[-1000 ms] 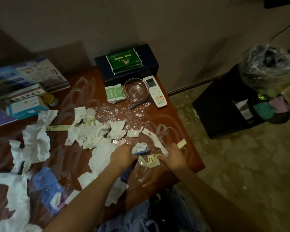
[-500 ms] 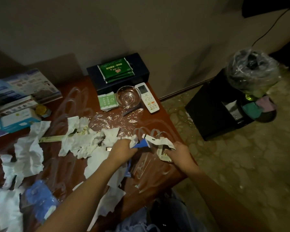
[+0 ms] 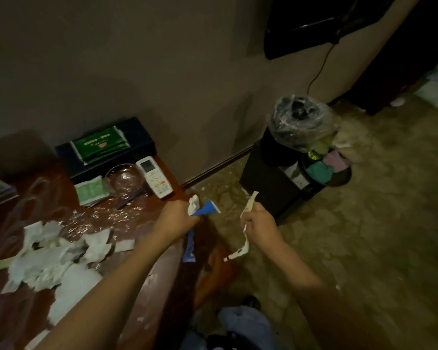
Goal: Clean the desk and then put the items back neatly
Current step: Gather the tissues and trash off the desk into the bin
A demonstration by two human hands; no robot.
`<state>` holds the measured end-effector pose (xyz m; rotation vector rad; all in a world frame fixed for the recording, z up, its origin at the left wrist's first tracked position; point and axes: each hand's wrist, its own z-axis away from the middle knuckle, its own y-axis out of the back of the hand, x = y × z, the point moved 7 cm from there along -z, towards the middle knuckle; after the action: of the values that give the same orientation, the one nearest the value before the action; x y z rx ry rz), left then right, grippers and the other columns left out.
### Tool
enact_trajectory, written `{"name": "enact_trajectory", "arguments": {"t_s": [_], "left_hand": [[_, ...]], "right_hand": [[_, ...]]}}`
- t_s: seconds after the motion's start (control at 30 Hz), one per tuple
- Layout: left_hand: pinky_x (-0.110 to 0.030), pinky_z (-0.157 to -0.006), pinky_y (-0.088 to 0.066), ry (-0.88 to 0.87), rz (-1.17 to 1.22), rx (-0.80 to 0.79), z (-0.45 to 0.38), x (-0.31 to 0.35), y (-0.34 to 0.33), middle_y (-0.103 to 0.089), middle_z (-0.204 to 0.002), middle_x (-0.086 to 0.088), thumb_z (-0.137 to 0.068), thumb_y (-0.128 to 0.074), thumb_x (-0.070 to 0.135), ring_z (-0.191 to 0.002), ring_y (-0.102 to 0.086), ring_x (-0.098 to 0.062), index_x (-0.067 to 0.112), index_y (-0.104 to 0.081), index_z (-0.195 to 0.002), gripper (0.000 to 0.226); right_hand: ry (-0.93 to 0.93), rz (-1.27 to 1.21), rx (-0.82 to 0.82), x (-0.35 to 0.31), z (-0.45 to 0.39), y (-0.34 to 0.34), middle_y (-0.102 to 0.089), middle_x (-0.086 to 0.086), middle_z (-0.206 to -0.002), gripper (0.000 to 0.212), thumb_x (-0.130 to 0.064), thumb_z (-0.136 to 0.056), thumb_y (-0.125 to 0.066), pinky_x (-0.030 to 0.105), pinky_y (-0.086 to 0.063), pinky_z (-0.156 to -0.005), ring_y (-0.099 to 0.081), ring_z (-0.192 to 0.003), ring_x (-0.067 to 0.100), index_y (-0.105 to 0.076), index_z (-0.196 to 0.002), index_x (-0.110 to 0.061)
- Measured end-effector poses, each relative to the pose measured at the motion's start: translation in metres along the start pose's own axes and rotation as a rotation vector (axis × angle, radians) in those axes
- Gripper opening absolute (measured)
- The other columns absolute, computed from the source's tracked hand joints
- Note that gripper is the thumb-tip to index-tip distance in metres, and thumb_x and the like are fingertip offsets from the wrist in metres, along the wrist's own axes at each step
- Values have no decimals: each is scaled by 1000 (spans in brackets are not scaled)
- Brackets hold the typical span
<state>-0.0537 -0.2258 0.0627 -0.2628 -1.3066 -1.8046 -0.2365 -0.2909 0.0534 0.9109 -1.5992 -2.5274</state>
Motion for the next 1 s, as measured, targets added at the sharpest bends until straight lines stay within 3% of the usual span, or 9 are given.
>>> {"name": "enact_trajectory", "arguments": {"t_s": [0.1,0.17,0.23,0.37,0.47,0.6,0.73,0.9,1.0], "left_hand": [[-40,-72,-55,5,-16,-2,-12,47,-25,-68,-87,-21,-84,-62,14,-80,-66,-32,-3,-66,-85,17],[-33,-69,-51,-6,-54,3,-22,81,-44,-68,-90,-18,-84,-63,16,-85,-65,-29,-3,-66,-91,20],[-31,-67,-50,-38,-43,-21,-32,119,-65,-67,-87,-12,-85,-64,19,-84,-65,-23,2,-66,-91,18],[-15,-52,-45,-76,59,-130,-52,193,-109,-62,-82,0,-88,-63,19,-71,-61,-7,16,-57,-84,8],[-16,-49,-42,-95,59,-159,-69,234,-128,-58,-79,2,-90,-62,20,-66,-59,-6,21,-53,-79,14],[-17,-50,-44,-119,26,-159,-103,271,-136,-59,-80,-1,-91,-60,16,-67,-60,-8,20,-52,-77,16],[-29,-63,-54,-117,4,-170,-146,291,-135,-64,-84,-10,-90,-60,12,-73,-66,-20,14,-56,-77,13],[-31,-58,-55,-106,1,-133,-230,307,-127,-63,-73,-12,-88,-58,8,-66,-67,-26,11,-54,-67,22],[-27,-54,-54,-71,65,-140,-300,320,-115,-64,-73,-11,-89,-60,11,-63,-66,-21,10,-57,-71,19]], "right_hand": [[7,-55,74,41,-2,40,-45,2,-111,21,-3,-93,-48,13,-40,-79,-50,-97,13,-69,-87,-1],[-6,-91,132,70,0,73,-37,-9,-88,24,0,-93,-45,6,-39,-67,-40,-76,1,-69,-87,0],[-44,-123,188,103,1,103,-29,-11,-78,29,5,-91,-41,4,-36,-59,-34,-69,0,-69,-83,3],[-99,-140,281,160,0,152,-33,-4,-78,33,9,-89,-39,5,-33,-58,-37,-68,9,-71,-81,3],[-138,-166,346,198,-3,180,-38,7,-89,32,10,-88,-40,5,-33,-58,-36,-69,11,-71,-80,5],[-204,-185,377,239,-18,207,-37,5,-87,35,0,-90,-37,5,-33,-59,-32,-65,4,-71,-85,4],[-234,-188,397,268,-49,223,-34,-2,-76,55,-20,-67,-24,8,-29,-55,-37,-71,14,-72,-83,3],[-249,-261,409,285,-117,251,-49,16,-97,49,-18,-79,-28,18,-29,-64,-49,-85,27,-71,-86,5],[-217,-316,455,287,-182,277,-51,16,-90,42,-15,-76,-30,16,-26,-59,-50,-79,27,-68,-72,2]]}}
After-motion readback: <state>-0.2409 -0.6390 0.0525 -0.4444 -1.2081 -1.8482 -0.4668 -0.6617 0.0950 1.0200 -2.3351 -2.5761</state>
